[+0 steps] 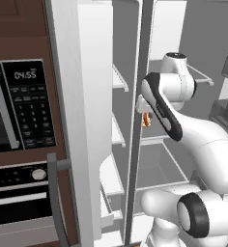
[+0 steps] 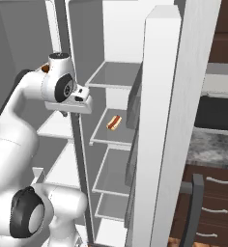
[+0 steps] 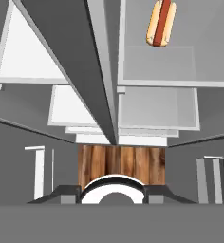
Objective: Pick up the frozen chicken drumstick from the freezer, place it on any shelf in the fridge, and close the fridge and freezer doors when done.
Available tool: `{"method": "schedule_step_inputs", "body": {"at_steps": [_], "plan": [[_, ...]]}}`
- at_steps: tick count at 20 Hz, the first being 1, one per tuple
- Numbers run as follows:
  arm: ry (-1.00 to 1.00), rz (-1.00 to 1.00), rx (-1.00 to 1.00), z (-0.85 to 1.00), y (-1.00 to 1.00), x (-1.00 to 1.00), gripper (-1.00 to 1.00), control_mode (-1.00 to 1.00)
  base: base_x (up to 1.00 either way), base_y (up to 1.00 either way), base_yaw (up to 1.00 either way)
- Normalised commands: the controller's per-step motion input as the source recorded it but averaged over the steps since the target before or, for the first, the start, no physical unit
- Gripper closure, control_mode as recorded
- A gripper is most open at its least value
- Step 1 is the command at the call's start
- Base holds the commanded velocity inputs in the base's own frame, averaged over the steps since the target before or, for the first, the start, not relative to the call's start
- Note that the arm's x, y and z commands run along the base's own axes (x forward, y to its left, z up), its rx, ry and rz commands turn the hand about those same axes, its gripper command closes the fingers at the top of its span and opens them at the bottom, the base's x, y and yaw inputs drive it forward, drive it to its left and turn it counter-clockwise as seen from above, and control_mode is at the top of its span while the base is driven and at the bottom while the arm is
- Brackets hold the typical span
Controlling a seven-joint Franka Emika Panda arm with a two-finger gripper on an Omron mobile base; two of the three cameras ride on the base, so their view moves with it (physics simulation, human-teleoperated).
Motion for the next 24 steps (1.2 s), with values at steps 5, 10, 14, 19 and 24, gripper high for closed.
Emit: {"method": "schedule_step_inputs", "body": {"at_steps": [5, 10, 14, 19, 24], "plan": [[-0.22, 0.07, -0.08, 0.0, 0.3, -0.18, -1.0, -1.0, 0.0, 0.0, 0.0], [-0.3, 0.13, 0.01, -0.11, 0.09, -0.51, -1.0, -1.0, 0.0, 0.0, 0.0], [-0.12, 0.06, 0.1, -0.1, 0.0, -0.49, -1.0, -1.0, 0.0, 0.0, 0.0], [-0.01, 0.01, 0.07, 0.0, 0.03, -0.41, -1.0, -1.0, 0.0, 0.0, 0.0], [0.0, 0.01, 0.0, 0.0, 0.03, -0.17, -1.0, -1.0, 0.0, 0.0, 0.0]]}}
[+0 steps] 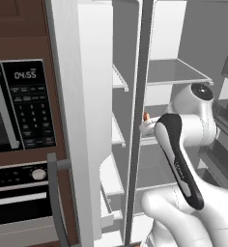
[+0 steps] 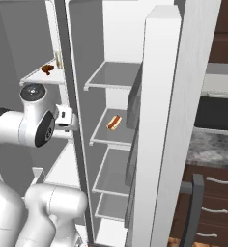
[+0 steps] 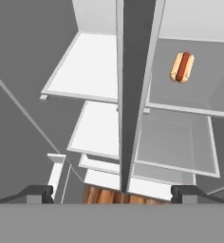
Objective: Pick up the frozen chicken drumstick from the freezer, place it on any shelf in the fridge, and close the fridge and freezer doors when done.
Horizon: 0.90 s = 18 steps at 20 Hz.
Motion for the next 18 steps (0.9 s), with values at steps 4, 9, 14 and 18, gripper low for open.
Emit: {"method": "schedule_step_inputs", "body": {"at_steps": [4, 9, 14, 18], "plan": [[0.0, 0.0, 0.0, 0.0, 0.08, 0.0, -1.0, -1.0, 0.0, 0.0, 0.0], [0.0, 0.0, 0.0, 0.0, 0.2, 0.04, -1.0, -1.0, 0.0, 0.0, 0.0], [0.0, 0.0, 0.0, 0.0, 0.17, 0.13, -1.0, -1.0, 0.0, 0.0, 0.0], [-0.02, 0.0, 0.0, 0.16, 0.23, 0.09, -1.0, -1.0, 0.0, 0.0, 0.0]]}}
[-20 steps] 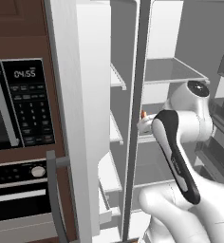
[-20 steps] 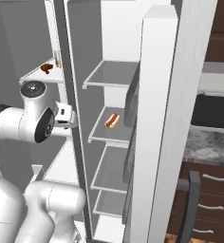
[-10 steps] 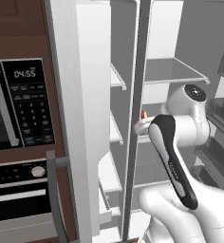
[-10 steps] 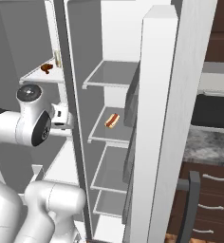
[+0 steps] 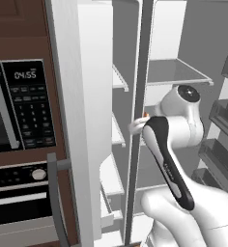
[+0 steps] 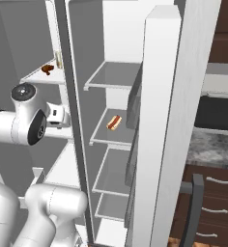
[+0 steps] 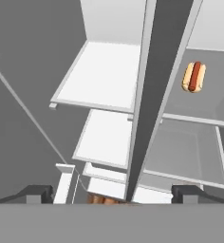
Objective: Pick up the frozen chicken drumstick from the freezer, place it on any shelf in the fridge, and close the fridge and freezer doors when done.
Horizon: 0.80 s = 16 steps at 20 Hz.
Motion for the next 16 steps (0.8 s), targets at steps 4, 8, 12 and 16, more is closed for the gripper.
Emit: {"method": "schedule_step_inputs", "body": {"at_steps": [4, 8, 12, 16], "plan": [[-0.06, 0.0, 0.0, 0.31, 0.18, 0.01, -1.0, -1.0, 0.0, 0.0, 0.0], [0.0, 0.0, 0.0, 0.25, 0.05, 0.06, -1.0, -1.0, 0.0, 0.0, 0.0], [0.0, 0.0, 0.0, 0.01, 0.0, 0.0, -1.0, -1.0, 0.0, 0.0, 0.0], [0.0, 0.0, 0.0, 0.0, 0.0, 0.0, -1.0, -1.0, 0.0, 0.0, 0.0]]}}
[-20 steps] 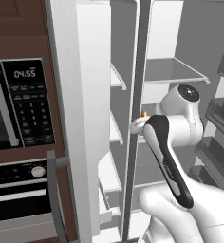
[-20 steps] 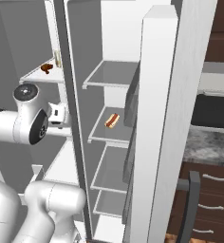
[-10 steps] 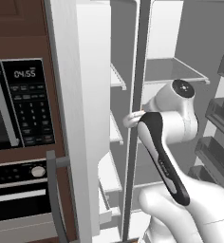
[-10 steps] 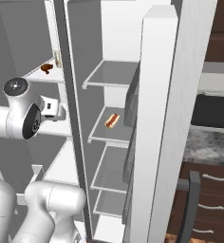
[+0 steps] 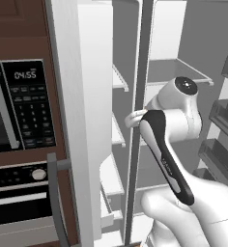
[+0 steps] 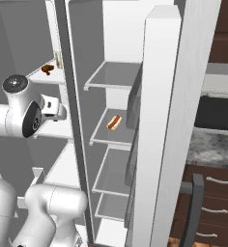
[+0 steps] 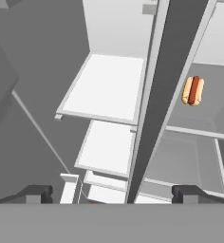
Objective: Pick up the frozen chicken drumstick from the freezer, place it on any shelf in the fridge, and close the fridge and freezer doors when done.
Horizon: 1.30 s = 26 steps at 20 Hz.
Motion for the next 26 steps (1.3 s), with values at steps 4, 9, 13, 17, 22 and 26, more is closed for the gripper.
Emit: {"method": "schedule_step_inputs", "body": {"at_steps": [4, 9, 13, 17, 22, 26], "plan": [[0.0, 0.0, 0.0, 0.0, 0.0, 0.0, -1.0, -1.0, 0.0, 0.0, 0.0], [0.0, 0.0, 0.0, 0.0, 0.0, 0.0, -1.0, 1.0, 0.02, 0.01, 0.0], [0.0, 0.0, 0.0, 0.0, 0.0, 0.0, -1.0, 1.0, 0.22, 0.17, 0.0], [0.0, 0.0, 0.0, 0.0, 0.0, 0.0, -1.0, 1.0, 0.44, 0.1, 0.0], [0.0, 0.0, 0.0, 0.0, 0.0, 0.0, -1.0, 1.0, 0.33, 0.03, 0.0], [0.0, 0.0, 0.0, 0.27, 0.22, 0.04, -1.0, -1.0, 0.03, 0.05, 0.0]]}}
